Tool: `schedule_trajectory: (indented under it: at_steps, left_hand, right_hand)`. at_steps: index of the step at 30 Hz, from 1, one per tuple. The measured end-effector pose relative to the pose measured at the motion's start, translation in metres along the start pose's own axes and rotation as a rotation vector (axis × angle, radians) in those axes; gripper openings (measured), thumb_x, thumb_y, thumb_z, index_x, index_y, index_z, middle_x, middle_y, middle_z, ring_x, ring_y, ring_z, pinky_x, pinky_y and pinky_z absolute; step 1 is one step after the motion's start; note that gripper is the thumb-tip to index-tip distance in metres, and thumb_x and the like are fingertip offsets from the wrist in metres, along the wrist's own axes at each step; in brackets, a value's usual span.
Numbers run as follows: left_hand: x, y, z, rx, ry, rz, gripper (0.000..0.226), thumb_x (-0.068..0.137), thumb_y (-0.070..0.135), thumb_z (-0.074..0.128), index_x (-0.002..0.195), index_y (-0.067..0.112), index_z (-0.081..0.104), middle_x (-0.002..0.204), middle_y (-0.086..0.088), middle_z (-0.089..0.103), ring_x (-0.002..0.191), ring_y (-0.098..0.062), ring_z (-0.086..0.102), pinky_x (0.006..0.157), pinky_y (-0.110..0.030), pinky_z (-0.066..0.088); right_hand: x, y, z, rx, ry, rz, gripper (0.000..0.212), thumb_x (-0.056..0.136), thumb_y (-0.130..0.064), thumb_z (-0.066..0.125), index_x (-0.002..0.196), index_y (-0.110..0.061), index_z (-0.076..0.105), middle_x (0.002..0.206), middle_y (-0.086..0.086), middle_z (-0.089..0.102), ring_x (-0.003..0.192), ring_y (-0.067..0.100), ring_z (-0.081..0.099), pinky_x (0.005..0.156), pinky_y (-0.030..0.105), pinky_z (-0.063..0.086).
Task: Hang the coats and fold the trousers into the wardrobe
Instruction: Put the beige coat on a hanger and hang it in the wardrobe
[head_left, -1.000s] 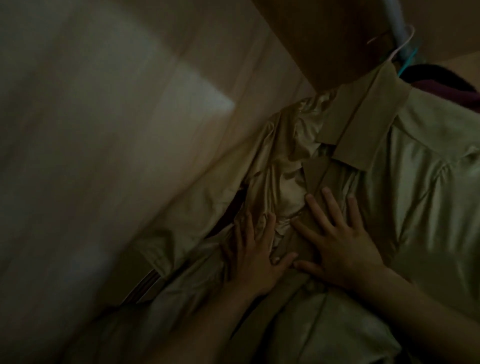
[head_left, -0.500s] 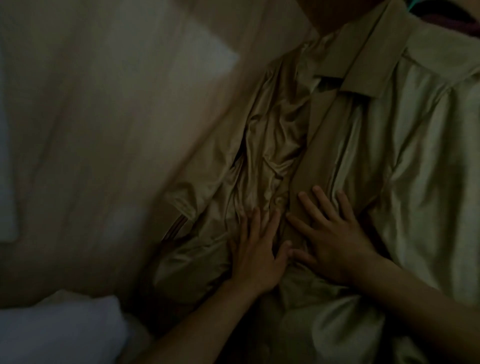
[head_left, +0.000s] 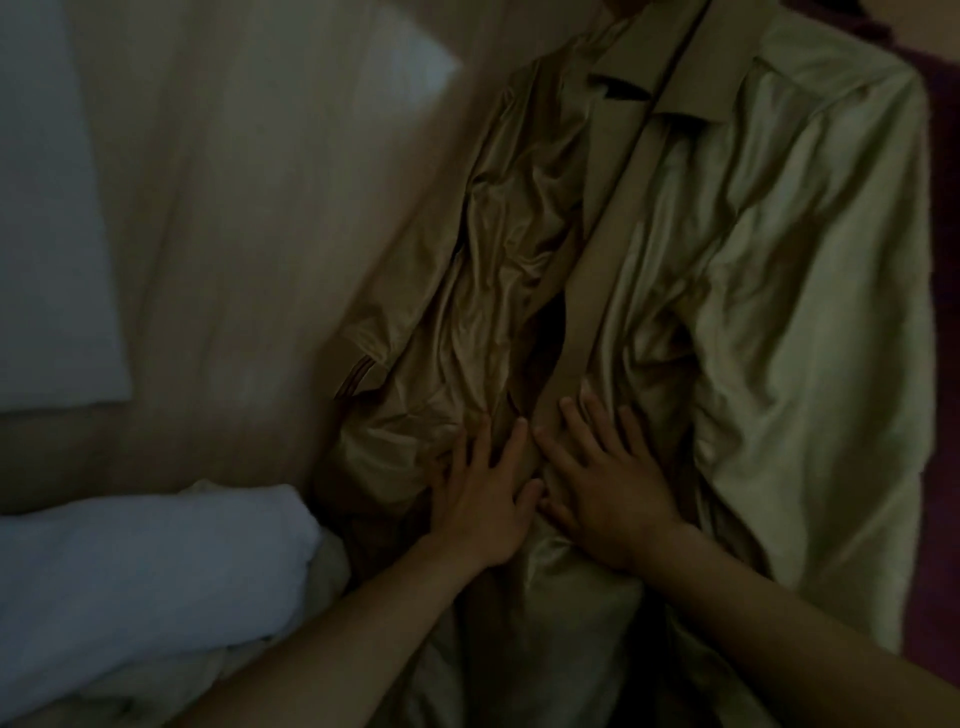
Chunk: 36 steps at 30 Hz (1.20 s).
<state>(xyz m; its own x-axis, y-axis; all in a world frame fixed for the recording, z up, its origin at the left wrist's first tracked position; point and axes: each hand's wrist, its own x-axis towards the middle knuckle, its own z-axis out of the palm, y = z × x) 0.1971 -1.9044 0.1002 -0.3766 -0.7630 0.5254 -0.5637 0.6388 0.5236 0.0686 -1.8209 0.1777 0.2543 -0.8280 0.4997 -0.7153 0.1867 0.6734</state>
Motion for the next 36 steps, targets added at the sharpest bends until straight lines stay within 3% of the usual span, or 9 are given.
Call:
schedule_trajectory:
  at_steps: [6,9,14,18,22,26,31,34,36]
  left_hand:
    - [-0.053,-0.013,-0.032,0.103,0.059,-0.057,0.072,0.099,0.063,0.026,0.154,0.04,-0.014,0.167,-0.001,-0.007,0.153,-0.027,-0.001,0.122,-0.05,0.016]
    - [-0.074,-0.021,-0.059,0.182,0.085,-0.085,0.073,0.1,0.06,0.029,0.156,0.035,-0.01,0.167,-0.003,-0.006,0.153,-0.027,-0.002,0.121,-0.055,0.014]
    - [-0.119,-0.01,-0.104,0.38,0.16,-0.133,0.074,0.1,0.058,0.033,0.158,0.032,-0.006,0.167,-0.005,-0.003,0.153,-0.027,0.0,0.12,-0.053,0.017]
    - [-0.157,0.013,-0.124,0.492,0.194,-0.168,0.074,0.1,0.058,0.032,0.157,0.033,-0.008,0.167,-0.006,0.0,0.152,-0.028,0.004,0.119,-0.052,0.019]
    - [-0.202,0.046,-0.132,0.585,0.161,-0.237,0.077,0.091,0.07,0.009,0.155,0.034,-0.014,0.167,-0.004,-0.002,0.152,-0.026,0.003,0.119,-0.056,0.011]
    - [-0.248,0.068,-0.125,0.653,0.172,-0.277,0.087,0.07,0.083,-0.02,0.146,0.04,-0.023,0.167,-0.001,-0.005,0.152,-0.023,0.0,0.12,-0.056,0.005]
    - [-0.29,0.101,-0.125,0.747,0.102,-0.323,0.083,0.076,0.072,-0.008,0.152,0.04,-0.017,0.167,-0.002,-0.009,0.152,-0.025,-0.006,0.117,-0.06,0.0]
    - [-0.308,0.122,-0.128,0.761,0.096,-0.314,0.074,0.087,0.069,0.005,0.155,0.041,-0.008,0.167,-0.003,-0.007,0.152,-0.027,-0.007,0.115,-0.064,0.001]
    - [-0.32,0.135,-0.128,0.769,0.076,-0.302,0.068,0.096,0.065,0.016,0.155,0.041,-0.006,0.167,-0.003,-0.008,0.152,-0.026,-0.007,0.115,-0.065,0.002]
  right_hand:
    - [-0.006,-0.034,-0.036,0.124,-0.007,-0.041,0.078,0.082,-0.066,0.031,0.142,-0.021,0.053,0.152,0.018,0.041,0.143,0.04,0.034,0.109,0.058,0.02]
    - [-0.008,-0.053,-0.058,0.204,0.036,-0.075,0.077,0.081,-0.064,0.033,0.142,-0.022,0.053,0.152,0.018,0.041,0.142,0.04,0.035,0.11,0.056,0.019]
    - [-0.034,-0.069,-0.092,0.336,0.117,-0.112,0.076,0.085,-0.063,0.036,0.151,-0.027,0.037,0.162,0.015,0.022,0.15,0.038,0.015,0.119,0.057,0.015]
    - [-0.064,-0.068,-0.105,0.406,0.125,-0.172,0.076,0.095,-0.061,0.039,0.158,-0.029,0.01,0.165,0.012,-0.009,0.151,0.034,-0.013,0.121,0.056,-0.002]
    - [-0.096,-0.067,-0.105,0.469,0.118,-0.191,0.076,0.087,-0.063,0.029,0.151,-0.024,0.038,0.161,0.016,0.024,0.149,0.038,0.019,0.117,0.056,0.015]
    - [-0.123,-0.068,-0.106,0.548,0.145,-0.206,0.075,0.08,-0.061,0.043,0.144,-0.023,0.051,0.154,0.017,0.038,0.142,0.039,0.036,0.111,0.056,0.017]
    - [-0.169,-0.067,-0.104,0.597,0.157,-0.223,0.079,0.078,-0.061,0.063,0.145,-0.023,0.048,0.155,0.016,0.037,0.141,0.041,0.035,0.113,0.058,0.015]
    - [-0.195,-0.055,-0.115,0.638,0.132,-0.193,0.076,0.086,-0.062,0.047,0.152,-0.025,0.037,0.16,0.014,0.028,0.147,0.04,0.023,0.116,0.06,0.012]
    - [-0.213,-0.046,-0.123,0.623,0.138,-0.182,0.074,0.095,-0.062,0.037,0.158,-0.029,0.016,0.166,0.011,0.005,0.151,0.037,0.003,0.118,0.058,-0.001]
